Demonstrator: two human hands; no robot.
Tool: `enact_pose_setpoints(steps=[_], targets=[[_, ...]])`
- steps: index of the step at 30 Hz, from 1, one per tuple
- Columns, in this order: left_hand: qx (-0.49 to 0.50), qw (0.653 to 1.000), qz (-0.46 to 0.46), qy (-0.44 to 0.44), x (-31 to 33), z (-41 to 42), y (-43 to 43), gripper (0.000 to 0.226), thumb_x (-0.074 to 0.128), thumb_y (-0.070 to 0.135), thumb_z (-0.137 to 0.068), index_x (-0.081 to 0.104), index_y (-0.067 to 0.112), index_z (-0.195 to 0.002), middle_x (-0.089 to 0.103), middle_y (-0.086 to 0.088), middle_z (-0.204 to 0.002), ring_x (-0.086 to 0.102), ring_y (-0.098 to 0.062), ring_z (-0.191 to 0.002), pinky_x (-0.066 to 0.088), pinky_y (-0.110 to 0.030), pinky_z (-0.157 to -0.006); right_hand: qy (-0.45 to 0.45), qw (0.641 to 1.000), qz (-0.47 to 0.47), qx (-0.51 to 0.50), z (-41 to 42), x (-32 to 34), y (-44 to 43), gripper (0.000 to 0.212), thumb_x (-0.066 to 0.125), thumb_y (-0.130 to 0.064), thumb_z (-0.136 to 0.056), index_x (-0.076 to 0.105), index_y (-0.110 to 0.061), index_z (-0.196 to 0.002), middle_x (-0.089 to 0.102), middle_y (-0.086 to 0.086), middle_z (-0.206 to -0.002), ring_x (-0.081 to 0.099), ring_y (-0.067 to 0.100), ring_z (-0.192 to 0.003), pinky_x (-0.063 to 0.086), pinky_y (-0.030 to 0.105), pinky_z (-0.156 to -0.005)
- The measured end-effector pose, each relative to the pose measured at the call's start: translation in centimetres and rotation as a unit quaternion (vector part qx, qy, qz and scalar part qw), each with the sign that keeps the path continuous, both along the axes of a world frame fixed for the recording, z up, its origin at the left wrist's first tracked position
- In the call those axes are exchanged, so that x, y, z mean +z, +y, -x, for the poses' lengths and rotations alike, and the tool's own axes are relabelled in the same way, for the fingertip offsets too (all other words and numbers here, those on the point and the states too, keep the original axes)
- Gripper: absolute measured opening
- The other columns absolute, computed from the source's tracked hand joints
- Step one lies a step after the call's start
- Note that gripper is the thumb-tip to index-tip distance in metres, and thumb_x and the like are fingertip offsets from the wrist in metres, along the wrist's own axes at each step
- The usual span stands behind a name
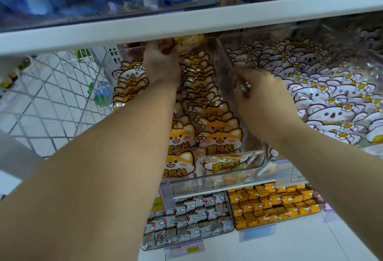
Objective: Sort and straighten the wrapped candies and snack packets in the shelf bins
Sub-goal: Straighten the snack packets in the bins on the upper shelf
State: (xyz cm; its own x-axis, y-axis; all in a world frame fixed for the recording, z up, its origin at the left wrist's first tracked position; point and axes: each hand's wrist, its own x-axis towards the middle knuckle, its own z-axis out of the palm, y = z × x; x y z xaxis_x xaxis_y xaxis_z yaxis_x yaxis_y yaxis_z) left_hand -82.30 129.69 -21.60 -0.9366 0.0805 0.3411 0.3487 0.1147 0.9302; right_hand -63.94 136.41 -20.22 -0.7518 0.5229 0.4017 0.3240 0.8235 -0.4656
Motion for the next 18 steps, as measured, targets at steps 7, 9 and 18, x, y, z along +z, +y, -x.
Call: enact_pose_setpoints(steps=[7,9,18], targets=[[-0.044,0.985,0.165,0.021,-0.2,0.7,0.3,0.024,0.064,0.013,-0.087,0.059,0.01,-0.111,0.062,0.005,-0.1,0.058,-0.009,-0.099,0.046,-0.024,-0.091,-0.003,1.0,0.002,0.0,0.1,-0.1,0.1,0.032,0.044,-0.015,-0.093,0.058,-0.018,-0.122,0.059,0.013,-0.115,0.055,0.035,-0.097,0.046,0.035,-0.071],[-0.038,0.98,0.196,0.024,-0.1,0.9,0.2,0.026,0.062,0.014,-0.088,0.059,0.01,-0.114,0.06,0.006,-0.1,0.057,-0.009,-0.098,0.044,-0.022,-0.088,-0.005,1.0,0.002,0.001,0.1,-0.2,0.1,0.033,0.045,-0.014,-0.092,0.057,-0.019,-0.122,0.059,0.012,-0.115,0.055,0.034,-0.097,0.045,0.034,-0.07],[-0.027,0.937,0.344,0.053,0.7,1.2,0.4,0.015,0.053,0.013,-0.089,0.063,0.016,-0.099,0.065,-0.008,-0.109,0.058,-0.026,-0.105,0.047,-0.032,-0.089,-0.017,1.0,0.0,-0.008,-0.1,-0.1,-0.1,0.036,0.045,-0.014,-0.091,0.055,-0.02,-0.125,0.057,0.012,-0.117,0.054,0.034,-0.1,0.039,0.032,-0.07]])
